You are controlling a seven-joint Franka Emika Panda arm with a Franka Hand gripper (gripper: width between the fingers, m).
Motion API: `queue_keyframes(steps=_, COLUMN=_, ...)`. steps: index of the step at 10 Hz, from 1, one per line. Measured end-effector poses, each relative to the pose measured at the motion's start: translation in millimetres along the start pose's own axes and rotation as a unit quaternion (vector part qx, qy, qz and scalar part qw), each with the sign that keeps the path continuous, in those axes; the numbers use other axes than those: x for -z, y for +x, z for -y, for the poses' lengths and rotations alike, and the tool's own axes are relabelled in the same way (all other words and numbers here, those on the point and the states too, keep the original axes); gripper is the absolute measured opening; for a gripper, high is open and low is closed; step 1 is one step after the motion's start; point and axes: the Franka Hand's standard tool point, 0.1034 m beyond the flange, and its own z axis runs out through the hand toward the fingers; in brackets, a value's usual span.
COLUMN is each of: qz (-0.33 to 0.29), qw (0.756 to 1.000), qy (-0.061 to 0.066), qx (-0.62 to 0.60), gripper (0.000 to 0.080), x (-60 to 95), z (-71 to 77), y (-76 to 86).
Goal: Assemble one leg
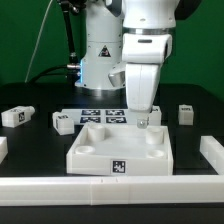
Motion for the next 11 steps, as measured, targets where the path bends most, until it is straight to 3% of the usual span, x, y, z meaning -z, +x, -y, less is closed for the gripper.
queue_keyframes(steps=2, qz=0.000, qw=1.000, qy=0.009, qx=-0.005, gripper=0.0650, x=-16.9, z=9.5, y=-6.6)
queue_keyframes(steps=4, qz=-0.001, qw=1.000, qy=0.014, qx=-0.013, gripper=0.0650, x=-28.1, z=9.3, y=-15.1)
queue_keyframes(steps=7, qz=-0.001, qw=1.000, qy=0.016, qx=-0.025, gripper=0.0650, x=-34.3, z=4.0, y=-28.8)
queue_keyframes(steps=10, qz=-0.001, qw=0.999, qy=0.016, qx=-0.028, gripper=0.0650, x=-34.6, z=3.5, y=-31.7)
queue_keyframes(steps=11, qz=-0.001, qw=0.999, qy=0.017, qx=-0.028, gripper=0.0522, x=-34.7, z=3.5, y=-31.7)
